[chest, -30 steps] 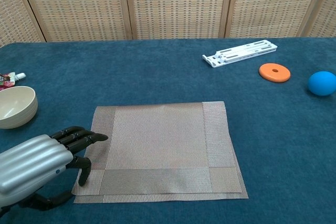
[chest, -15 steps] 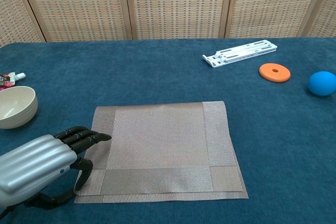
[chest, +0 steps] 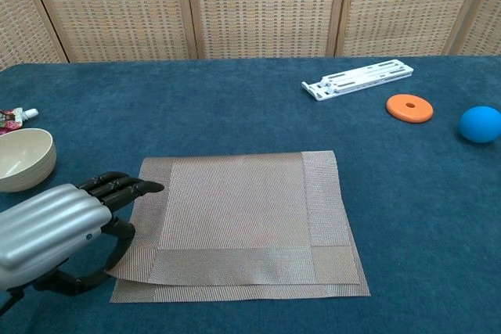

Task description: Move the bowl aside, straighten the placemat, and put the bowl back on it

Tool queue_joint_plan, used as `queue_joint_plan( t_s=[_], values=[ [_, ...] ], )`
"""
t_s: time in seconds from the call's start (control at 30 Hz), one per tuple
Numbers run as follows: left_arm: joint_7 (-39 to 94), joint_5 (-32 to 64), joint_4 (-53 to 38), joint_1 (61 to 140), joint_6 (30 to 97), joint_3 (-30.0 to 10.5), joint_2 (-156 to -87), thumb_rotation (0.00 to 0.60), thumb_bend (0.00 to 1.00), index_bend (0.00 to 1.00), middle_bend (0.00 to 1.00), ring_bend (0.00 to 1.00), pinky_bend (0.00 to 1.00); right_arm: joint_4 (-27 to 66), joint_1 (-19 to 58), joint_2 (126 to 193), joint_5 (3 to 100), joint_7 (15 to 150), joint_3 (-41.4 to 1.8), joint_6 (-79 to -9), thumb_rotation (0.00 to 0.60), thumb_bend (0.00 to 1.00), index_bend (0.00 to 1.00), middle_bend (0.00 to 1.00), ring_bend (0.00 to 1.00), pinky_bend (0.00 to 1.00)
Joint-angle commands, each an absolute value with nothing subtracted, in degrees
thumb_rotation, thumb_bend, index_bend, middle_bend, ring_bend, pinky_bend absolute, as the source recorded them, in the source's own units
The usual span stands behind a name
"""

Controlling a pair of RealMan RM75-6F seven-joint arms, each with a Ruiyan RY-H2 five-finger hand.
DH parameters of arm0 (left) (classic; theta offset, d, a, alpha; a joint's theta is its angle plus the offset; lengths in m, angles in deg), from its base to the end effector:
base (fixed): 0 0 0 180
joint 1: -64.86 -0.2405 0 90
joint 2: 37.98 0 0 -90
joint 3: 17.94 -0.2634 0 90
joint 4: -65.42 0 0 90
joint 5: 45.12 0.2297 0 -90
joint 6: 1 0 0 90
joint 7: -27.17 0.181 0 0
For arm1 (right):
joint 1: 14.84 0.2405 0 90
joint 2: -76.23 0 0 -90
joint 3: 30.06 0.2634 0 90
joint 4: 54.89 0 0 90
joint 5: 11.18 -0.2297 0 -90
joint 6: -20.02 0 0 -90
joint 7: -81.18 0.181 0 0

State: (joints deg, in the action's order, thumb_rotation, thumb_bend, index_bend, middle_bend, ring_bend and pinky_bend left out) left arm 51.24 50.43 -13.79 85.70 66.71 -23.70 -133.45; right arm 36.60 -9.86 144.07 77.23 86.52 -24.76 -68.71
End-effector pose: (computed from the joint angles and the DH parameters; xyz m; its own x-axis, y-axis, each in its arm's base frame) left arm -0.2060 0.2241 -0.0983 0.6199 0.1693 0.7662 0.6917 -0.5790 -0.4317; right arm -0.3057 -0.2291 0.1394 0.2556 0.0948 0.9621 -0.9628 -0.0652 0.2622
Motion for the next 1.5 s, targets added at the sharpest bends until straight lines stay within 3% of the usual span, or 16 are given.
queue_joint_plan(
  t_s=[0.03,0.43,0.53,0.77,1.03,1.5],
  values=[
    [51.54,50.5,-15.16,86.22,67.24,-22.8,-132.58,0.6,0.41,0.63,0.0,0.0,0.0,36.57,-9.83,144.05,77.11,86.58,-24.71,-68.63,0.6,0.14,0.13,0.0,0.0,0.0],
    [52.89,48.06,-21.87,89.01,65.92,-18.33,-129.78,0.6,0.41,0.62,0.0,0.0,0.0,36.32,-9.69,143.96,76.54,86.72,-24.39,-68.3,0.6,0.14,0.13,0.0,0.0,0.0],
    [54.67,44.97,-25.05,92.26,63.39,-13.21,-128.95,0.6,0.41,0.62,0.0,0.0,0.0,35.89,-9.56,143.85,75.2,87.05,-23.82,-67.72,0.6,0.14,0.13,0.0,0.0,0.0],
    [58.59,37.53,-27.19,97.04,58.7,-6.75,-128.13,0.6,0.41,0.62,0.0,0.0,0.0,35.29,-9.12,143.76,72.74,87.65,-23.04,-65.92,0.6,0.14,0.13,0.0,0.0,0.0],
    [62.03,27.71,-21.69,103.95,54.23,0.5,-129.41,0.6,0.41,0.63,0.0,0.0,0.0,34.0,-8.68,144.03,70.72,88.18,-22.12,-64.72,0.6,0.14,0.13,0.0,0.0,0.0],
    [59.66,15.06,-11.32,111.8,50.2,8.22,-130.97,0.6,0.41,0.62,0.0,0.0,0.0,32.43,-8.38,144.34,68.67,88.84,-21.16,-63.71,0.6,0.14,0.13,0.0,0.0,0.0]
  ],
)
